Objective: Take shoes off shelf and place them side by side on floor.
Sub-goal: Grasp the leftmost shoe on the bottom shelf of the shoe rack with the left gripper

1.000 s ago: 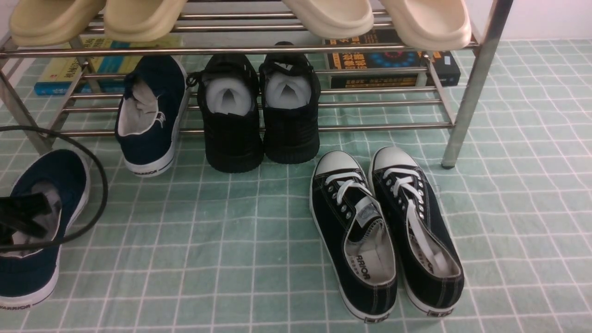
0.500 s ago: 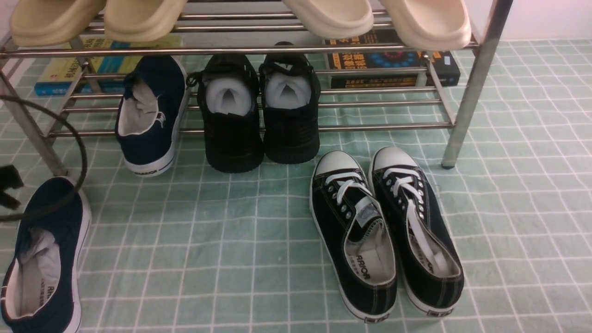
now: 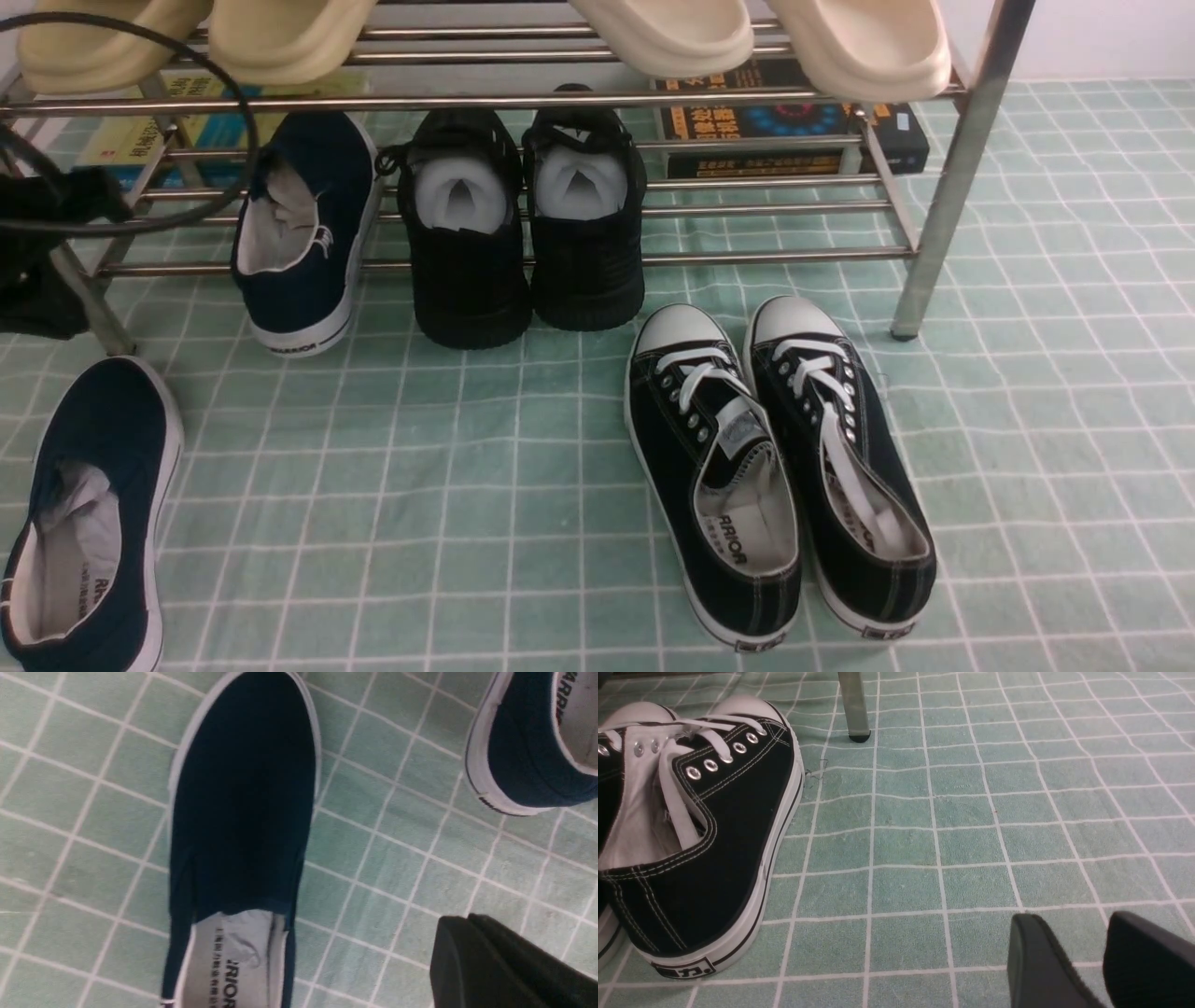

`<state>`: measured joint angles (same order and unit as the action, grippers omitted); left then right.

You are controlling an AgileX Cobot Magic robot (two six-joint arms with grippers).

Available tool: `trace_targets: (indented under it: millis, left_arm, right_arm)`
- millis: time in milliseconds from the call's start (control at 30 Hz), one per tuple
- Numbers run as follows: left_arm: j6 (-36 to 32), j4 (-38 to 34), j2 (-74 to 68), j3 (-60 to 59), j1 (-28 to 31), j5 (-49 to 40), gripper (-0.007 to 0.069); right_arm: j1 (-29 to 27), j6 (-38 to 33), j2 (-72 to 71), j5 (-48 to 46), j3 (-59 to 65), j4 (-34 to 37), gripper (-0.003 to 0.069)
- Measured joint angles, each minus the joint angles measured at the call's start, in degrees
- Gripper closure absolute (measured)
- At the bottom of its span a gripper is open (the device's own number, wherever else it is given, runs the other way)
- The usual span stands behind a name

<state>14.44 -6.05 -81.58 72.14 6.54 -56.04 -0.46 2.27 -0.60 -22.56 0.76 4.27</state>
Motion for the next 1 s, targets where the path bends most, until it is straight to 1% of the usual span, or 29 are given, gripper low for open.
trace_targets:
  millis: [33,67,100,133,200,267,367,400,500,633,767,833,933,967,1000]
  left_arm:
    - [-0.14,-0.35,-0.65,0.38,0.00,0.00,0.0586]
    - [-0.80,-1.06,-3.32,2.19,-0.32,0.06,0.0551]
    - [-0.87,-1.06,-3.66,2.45,-0.42,0.06,0.0546]
    - [-1.46,-0.44,-6.36,4.38,-1.46,0.19,0.0507]
    - [-1.71,0.50,-8.36,6.47,-2.67,0.28,0.0462]
    - [-1.58,2.80,-11.99,9.81,-5.50,0.77,0.0380]
    - [1.02,6.05,-15.95,12.71,-8.32,3.37,0.0296]
    - [1.22,6.05,-16.39,12.90,-8.40,3.54,0.0288]
    - [4.85,7.49,-19.57,13.44,-8.84,7.64,0.0253]
    - [6.59,7.01,-22.91,13.46,-8.90,12.46,0.0252]
    - [6.93,6.38,-25.37,13.51,-8.99,15.41,0.0256]
    - [6.93,6.05,-25.92,13.51,-8.99,15.48,0.0266]
    - [6.97,5.67,-26.63,13.51,-8.99,14.32,0.0386]
    - [6.97,5.73,-26.41,13.51,-8.99,13.68,0.0469]
    - [6.97,6.05,-26.38,13.51,-8.99,13.62,0.0482]
  right_arm:
    - [0.00,0.00,0.00,0.00,0.00,0.00,0.0420]
    - [0.00,0.00,0.00,0.00,0.00,0.00,0.0420]
    - [0.00,0.00,0.00,0.00,0.00,0.00,0.0420]
    - [0.00,0.00,0.00,0.00,0.00,0.00,0.0420]
    - [0.00,0.00,0.00,0.00,0.00,0.00,0.0420]
    - [0.00,0.00,0.00,0.00,0.00,0.00,0.0420]
    - [0.00,0.00,0.00,0.00,0.00,0.00,0.0420]
    - [0.00,0.00,0.00,0.00,0.00,0.00,0.0420]
    - [0.00,0.00,0.00,0.00,0.00,0.00,0.0420]
    - [0.00,0.00,0.00,0.00,0.00,0.00,0.0420]
    - [0.00,0.00,0.00,0.00,0.00,0.00,0.0420]
    - [0.00,0.00,0.00,0.00,0.00,0.00,0.0420]
    - [0.00,0.00,0.00,0.00,0.00,0.00,0.0420]
    - [0.00,0.00,0.00,0.00,0.00,0.00,0.0420]
    - [0.00,0.00,0.00,0.00,0.00,0.00,0.0420]
